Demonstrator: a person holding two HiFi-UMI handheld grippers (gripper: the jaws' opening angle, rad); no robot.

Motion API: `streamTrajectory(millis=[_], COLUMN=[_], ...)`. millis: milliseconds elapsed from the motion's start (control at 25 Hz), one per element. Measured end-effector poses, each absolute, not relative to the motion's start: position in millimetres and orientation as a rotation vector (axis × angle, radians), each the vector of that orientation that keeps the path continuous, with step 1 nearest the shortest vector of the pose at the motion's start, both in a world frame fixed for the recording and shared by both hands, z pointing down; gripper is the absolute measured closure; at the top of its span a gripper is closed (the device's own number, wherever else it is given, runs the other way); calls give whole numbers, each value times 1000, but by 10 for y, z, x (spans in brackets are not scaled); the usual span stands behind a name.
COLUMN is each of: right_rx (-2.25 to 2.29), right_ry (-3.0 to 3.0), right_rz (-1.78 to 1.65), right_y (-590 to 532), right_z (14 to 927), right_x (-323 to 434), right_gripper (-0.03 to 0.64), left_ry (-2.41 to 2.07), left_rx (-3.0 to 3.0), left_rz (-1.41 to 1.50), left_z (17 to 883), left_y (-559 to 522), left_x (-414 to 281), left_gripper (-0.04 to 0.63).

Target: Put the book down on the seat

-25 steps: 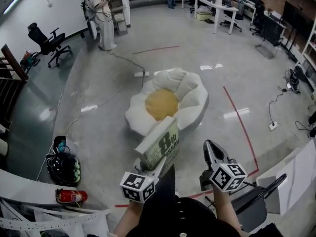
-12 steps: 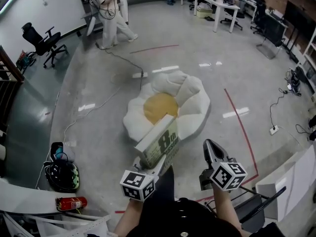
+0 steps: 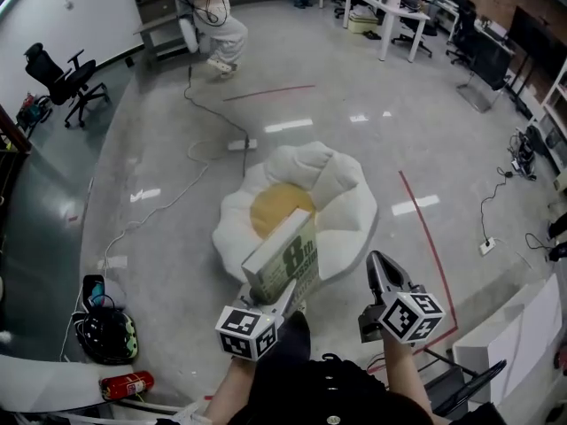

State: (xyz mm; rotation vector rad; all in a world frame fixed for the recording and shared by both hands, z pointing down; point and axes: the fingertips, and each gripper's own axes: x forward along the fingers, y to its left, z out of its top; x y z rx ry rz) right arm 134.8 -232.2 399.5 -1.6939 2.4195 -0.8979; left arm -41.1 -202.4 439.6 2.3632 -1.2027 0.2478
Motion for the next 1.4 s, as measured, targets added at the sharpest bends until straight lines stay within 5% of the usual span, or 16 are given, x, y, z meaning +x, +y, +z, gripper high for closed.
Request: streamTrajectory(millis=[1400], right_rx=[-1644], right_ry=[2361], right_rz=[-1212], right_y=[-4927], right_z=[5148], right_x=[1241], right_gripper=[604], left_ry=[-1170], left_rx=[2383], left_rz=[443], left_z=[5410], left_y=[-4863], left_x=[-227], left_gripper=[433])
